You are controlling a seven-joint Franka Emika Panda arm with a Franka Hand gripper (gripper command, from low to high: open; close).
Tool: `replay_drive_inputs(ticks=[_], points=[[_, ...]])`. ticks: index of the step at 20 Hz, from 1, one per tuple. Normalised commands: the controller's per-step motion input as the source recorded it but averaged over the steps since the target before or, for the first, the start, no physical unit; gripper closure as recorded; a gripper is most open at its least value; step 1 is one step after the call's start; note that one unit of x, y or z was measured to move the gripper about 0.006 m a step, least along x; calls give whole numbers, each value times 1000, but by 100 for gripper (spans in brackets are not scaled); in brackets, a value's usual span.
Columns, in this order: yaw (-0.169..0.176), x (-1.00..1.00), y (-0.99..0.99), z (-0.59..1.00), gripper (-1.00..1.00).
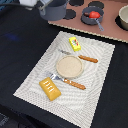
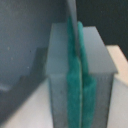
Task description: Interact with the objects in diverse but meaningful ways.
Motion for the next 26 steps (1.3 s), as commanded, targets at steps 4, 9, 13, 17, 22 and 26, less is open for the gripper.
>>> replay_drive_inputs(ticks=[4,9,13,17,22,26], points=[[37,-240,-677,-349,100],[26,-17,-501,-267,100],[15,0,-361,-306,100],[19,114,-71,-317,100],[11,75,-161,-297,100],[2,74,-183,-306,100]])
